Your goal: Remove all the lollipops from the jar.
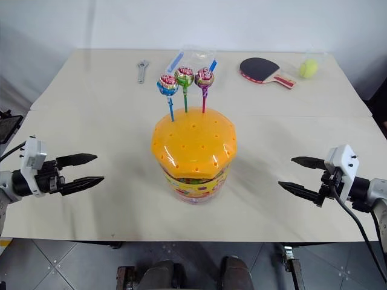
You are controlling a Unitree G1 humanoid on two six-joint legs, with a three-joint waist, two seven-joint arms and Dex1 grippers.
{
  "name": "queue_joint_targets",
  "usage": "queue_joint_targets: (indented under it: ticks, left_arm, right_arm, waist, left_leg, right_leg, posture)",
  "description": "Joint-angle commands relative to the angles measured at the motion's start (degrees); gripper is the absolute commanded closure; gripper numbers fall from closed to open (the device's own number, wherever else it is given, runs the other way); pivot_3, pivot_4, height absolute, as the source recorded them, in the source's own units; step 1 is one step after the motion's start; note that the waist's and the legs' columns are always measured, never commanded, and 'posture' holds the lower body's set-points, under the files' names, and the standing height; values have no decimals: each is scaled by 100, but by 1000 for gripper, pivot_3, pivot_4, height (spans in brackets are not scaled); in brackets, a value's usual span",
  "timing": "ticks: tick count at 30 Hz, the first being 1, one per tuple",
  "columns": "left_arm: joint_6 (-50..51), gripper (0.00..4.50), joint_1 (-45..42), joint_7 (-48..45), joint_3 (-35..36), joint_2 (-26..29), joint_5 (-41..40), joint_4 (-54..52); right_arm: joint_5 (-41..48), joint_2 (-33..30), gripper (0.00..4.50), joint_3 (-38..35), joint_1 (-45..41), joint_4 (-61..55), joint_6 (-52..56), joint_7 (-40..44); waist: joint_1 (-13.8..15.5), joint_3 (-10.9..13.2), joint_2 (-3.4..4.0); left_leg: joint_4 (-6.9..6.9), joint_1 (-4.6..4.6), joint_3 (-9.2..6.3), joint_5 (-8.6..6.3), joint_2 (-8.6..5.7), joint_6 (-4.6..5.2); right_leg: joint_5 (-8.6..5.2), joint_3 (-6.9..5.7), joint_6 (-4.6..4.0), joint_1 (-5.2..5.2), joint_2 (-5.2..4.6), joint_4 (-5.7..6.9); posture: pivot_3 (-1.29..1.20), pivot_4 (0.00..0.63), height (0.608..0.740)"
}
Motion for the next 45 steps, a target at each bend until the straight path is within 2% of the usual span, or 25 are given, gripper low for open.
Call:
queue_joint_targets:
  ticks: [1, 6, 10, 15, 18, 22, 24, 29, 33, 41, 45]
  left_arm:
    - [16, 0, -32, -20, 152, 89, -103, -200]
    - [177, 0, -202, 566, 68, 57, 103, -252]
    - [281, 0, -366, 629, 35, 118, 58, -411]
    - [219, 0, -985, 186, -124, 222, -72, -475]
    - [159, 0, -1448, -100, -370, 241, -54, -489]
    - [407, 0, -2676, -426, -861, -77, -329, -591]
    - [698, 0, -3446, -591, -1147, -483, -612, -531]
    - [962, 0, -4304, -1073, -1617, -1083, -747, -354]
    - [1106, 0, -4712, -1299, -1749, -1467, -833, -165]
    - [1120, 0, -4914, -1588, -2037, -1684, -662, 71]
    - [1102, 840, -4904, -1687, -2161, -1656, -582, 125]
  right_arm:
    - [117, -6, 37, -214, -62, -152, 9, -90]
    - [147, 11, 37, -200, -66, -192, 22, -177]
    - [272, -32, 37, -281, -62, -287, 144, -215]
    - [656, -162, 37, -580, 96, -722, 513, -86]
    - [589, -71, 37, -742, 126, -921, 357, -227]
    - [1139, -76, 37, -1069, 389, -1369, 847, -97]
    - [1552, 107, 37, -1262, 251, -1468, 706, 84]
    - [1904, 50, 37, -1274, -144, -1729, 599, 286]
    - [2026, 0, 37, -1258, -292, -1897, 675, 336]
    - [1876, 93, 37, -1263, -248, -1987, 672, -58]
    - [1823, 170, 0, -1355, -46, -2059, 577, -143]
  waist:
    - [-1, 0, 0]
    - [7, 0, 0]
    - [3, 0, 0]
    - [39, 0, -2]
    - [66, 1, -3]
    - [154, 5, -12]
    - [159, 6, -13]
    - [125, 9, -17]
    - [125, 9, -18]
    - [154, 11, -22]
    - [149, 12, -22]
  left_leg:
    - [0, 0, 0, 0, 0, 0]
    - [0, 0, -2, 0, 0, 0]
    - [1, 0, -2, 0, -2, 0]
    - [6, -2, -3, 0, -4, 0]
    - [7, -2, -3, 0, -4, 0]
    - [25, -10, -10, 0, -5, 0]
    - [38, -9, -8, -3, -6, 4]
    - [65, -20, -17, -5, -6, 9]
    - [69, -21, -19, -5, -4, 9]
    - [78, -28, -26, -9, -5, 17]
    - [82, -31, -28, -12, -6, 21]
  right_leg:
    - [0, 0, 0, 0, 0, 0]
    - [0, 0, 0, 0, 0, 1]
    - [0, 0, 0, 0, -2, 5]
    - [0, -2, 0, 0, -2, 9]
    - [0, -1, 0, 0, -2, 10]
    - [0, -4, 0, -1, 0, 19]
    - [0, 0, 1, 3, -1, 24]
    - [3, -2, 5, 5, 1, 30]
    - [2, -1, 4, 0, 5, 30]
    - [3, -1, 5, 2, 2, 30]
    - [3, -3, 5, 4, 1, 31]
  posture:
    - [0, 150, 740]
    - [0, 150, 740]
    - [0, 150, 740]
    - [0, 150, 740]
    - [0, 150, 740]
    - [0, 150, 740]
    - [0, 150, 740]
    - [0, 150, 740]
    - [0, 150, 740]
    - [0, 150, 740]
    - [0, 150, 740]
